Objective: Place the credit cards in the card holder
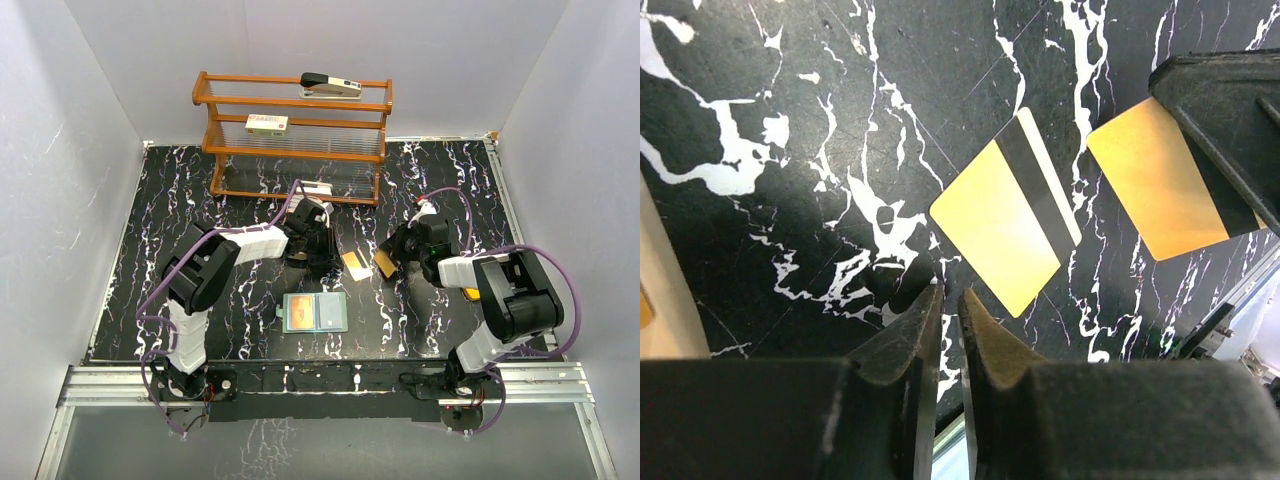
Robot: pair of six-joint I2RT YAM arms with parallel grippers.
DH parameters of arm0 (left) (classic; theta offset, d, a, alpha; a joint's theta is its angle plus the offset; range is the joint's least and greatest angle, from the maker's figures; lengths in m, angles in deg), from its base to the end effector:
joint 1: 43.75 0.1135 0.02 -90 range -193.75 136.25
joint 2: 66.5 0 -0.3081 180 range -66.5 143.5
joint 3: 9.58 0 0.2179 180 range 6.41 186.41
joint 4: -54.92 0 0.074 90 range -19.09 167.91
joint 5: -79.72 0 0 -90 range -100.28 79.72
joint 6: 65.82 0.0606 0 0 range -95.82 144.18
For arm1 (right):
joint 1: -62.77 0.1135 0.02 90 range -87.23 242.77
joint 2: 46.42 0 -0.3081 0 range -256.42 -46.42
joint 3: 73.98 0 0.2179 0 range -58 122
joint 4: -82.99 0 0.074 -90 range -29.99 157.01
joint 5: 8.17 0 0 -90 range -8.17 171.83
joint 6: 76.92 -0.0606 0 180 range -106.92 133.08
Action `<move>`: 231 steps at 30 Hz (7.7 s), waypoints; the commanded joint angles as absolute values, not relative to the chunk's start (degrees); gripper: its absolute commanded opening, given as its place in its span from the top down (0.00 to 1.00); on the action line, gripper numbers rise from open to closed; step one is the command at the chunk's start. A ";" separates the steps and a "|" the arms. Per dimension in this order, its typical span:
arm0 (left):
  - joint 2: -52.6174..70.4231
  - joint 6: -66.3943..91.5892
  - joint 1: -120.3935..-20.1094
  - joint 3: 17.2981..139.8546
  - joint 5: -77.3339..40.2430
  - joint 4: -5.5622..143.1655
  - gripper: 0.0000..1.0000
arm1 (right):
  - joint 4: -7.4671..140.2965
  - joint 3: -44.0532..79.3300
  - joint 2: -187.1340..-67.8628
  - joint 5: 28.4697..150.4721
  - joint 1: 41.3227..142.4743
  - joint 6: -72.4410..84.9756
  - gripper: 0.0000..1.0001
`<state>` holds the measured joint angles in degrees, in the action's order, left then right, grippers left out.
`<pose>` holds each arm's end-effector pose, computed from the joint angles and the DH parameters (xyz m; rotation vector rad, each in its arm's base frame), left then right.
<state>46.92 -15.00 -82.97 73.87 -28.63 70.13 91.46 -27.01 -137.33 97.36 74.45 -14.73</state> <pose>0.3164 -0.2828 0.1941 0.1710 2.5532 -0.9850 0.2803 0.0745 0.1935 0.1585 2.2419 0.6781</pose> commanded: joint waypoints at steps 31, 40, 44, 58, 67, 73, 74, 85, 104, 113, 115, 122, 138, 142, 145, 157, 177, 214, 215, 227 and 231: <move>48.66 -15.08 -83.46 73.65 -30.59 72.05 0.58 | 119.63 -33.53 -145.82 113.53 75.83 -31.01 1.00; 47.97 -14.98 -83.48 72.97 -30.54 71.03 0.52 | 123.57 -35.50 -145.38 115.84 74.05 -35.05 1.00; 47.54 -14.88 -83.46 72.57 -30.67 70.71 0.50 | 126.96 -36.72 -145.82 116.90 73.60 -37.01 1.00; 47.43 -14.37 -83.48 72.24 -31.96 70.13 0.43 | 141.77 -39.68 -153.87 119.48 73.06 -44.83 1.00; 46.74 -13.98 -83.48 72.09 -30.10 71.48 0.42 | 139.29 -40.39 -151.97 117.81 72.44 -43.48 1.00; 46.14 -13.99 -83.48 72.23 -28.83 73.38 0.42 | 113.87 -38.84 -141.32 109.76 72.44 -29.57 1.00; 45.96 -14.16 -83.48 71.97 -28.75 73.18 0.42 | 111.67 -38.84 -140.00 108.18 72.42 -28.31 1.00; 45.98 -15.22 -83.73 70.66 -28.57 72.16 0.41 | 107.71 -34.66 -141.70 98.76 77.85 -24.69 1.00; 46.61 -15.49 -83.92 71.14 -29.53 71.69 0.40 | 122.34 -36.62 -140.93 103.54 79.54 -34.86 1.00; 45.85 -15.46 -83.92 70.79 -29.53 71.48 0.39 | 123.61 -36.91 -139.57 103.72 79.25 -35.44 1.00; 45.67 -15.62 -83.92 70.83 -29.58 71.28 0.39 | 124.17 -36.83 -139.71 104.09 79.27 -37.06 1.00; 45.16 -15.82 -83.92 70.74 -30.22 70.74 0.38 | 124.77 -36.93 -140.19 105.01 79.20 -37.98 1.00; 44.48 -16.04 -83.92 68.53 -31.24 68.65 0.38 | 142.64 -41.35 -151.75 108.34 79.29 -48.39 1.00; 44.53 -15.98 -83.94 68.41 -31.41 68.70 0.37 | 148.44 -40.30 -154.41 109.31 79.24 -51.48 1.00; 44.30 -15.86 -83.92 68.44 -31.30 68.96 0.37 | 149.88 -40.16 -154.70 109.10 79.25 -52.30 1.00; 44.40 -14.32 -83.89 69.17 -30.54 71.27 0.42 | 149.31 -39.77 -155.66 109.61 79.26 -51.99 1.00; 43.25 -9.32 -83.90 73.97 -26.61 78.80 0.75 | 151.07 -38.84 -156.94 110.93 79.29 -53.43 1.00; 41.17 -5.07 -83.91 84.10 -21.62 90.10 1.00 | 140.41 -33.17 -159.54 109.45 79.54 -47.81 1.00; 41.19 -4.90 -83.92 84.15 -21.16 90.48 1.00 | 140.13 -33.01 -159.61 109.44 79.63 -47.67 1.00; 39.03 -3.60 -83.92 85.07 -16.54 93.62 1.00 | 139.17 -32.63 -160.07 109.71 79.69 -46.98 1.00; 38.43 -2.98 -83.92 85.15 -15.51 94.33 1.00 | 139.27 -32.51 -160.11 109.53 79.97 -47.39 1.00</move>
